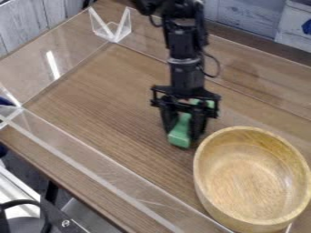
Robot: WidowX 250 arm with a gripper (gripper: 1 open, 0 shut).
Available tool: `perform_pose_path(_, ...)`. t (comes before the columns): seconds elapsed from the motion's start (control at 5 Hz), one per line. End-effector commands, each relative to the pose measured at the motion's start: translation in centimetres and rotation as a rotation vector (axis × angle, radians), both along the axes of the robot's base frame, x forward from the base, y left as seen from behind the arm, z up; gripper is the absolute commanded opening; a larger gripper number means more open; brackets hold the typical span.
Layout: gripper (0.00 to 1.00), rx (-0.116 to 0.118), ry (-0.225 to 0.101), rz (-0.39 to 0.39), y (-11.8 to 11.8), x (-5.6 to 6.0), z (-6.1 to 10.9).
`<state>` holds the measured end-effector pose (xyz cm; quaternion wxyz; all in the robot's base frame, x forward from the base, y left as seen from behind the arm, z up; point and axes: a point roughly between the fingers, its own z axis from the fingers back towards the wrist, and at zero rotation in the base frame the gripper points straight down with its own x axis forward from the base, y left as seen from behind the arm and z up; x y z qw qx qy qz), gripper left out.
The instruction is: Remove the green block from inside the brown bowl and put it on the table
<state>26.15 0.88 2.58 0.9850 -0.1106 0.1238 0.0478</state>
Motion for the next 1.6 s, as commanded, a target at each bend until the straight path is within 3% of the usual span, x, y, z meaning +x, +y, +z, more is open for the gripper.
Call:
perform_pose_path(0.0,0.0,0.023,-0.058,0.058,1.4,0.8,1.1)
perform_pose_path(0.2,0.0,0.029,-0.045,0.068,1.1,0.8,0.7)
perform_pose_path(0.8,0.0,0.083,-0.046,0.006,1.3,0.9,1.0)
perform_pose_path(1.2,0.0,0.028,-0.037,0.027,1.8,2.0,2.1)
perform_pose_path(1.4,0.0,0.039,-0.016,0.004,1.6,2.2,1.8)
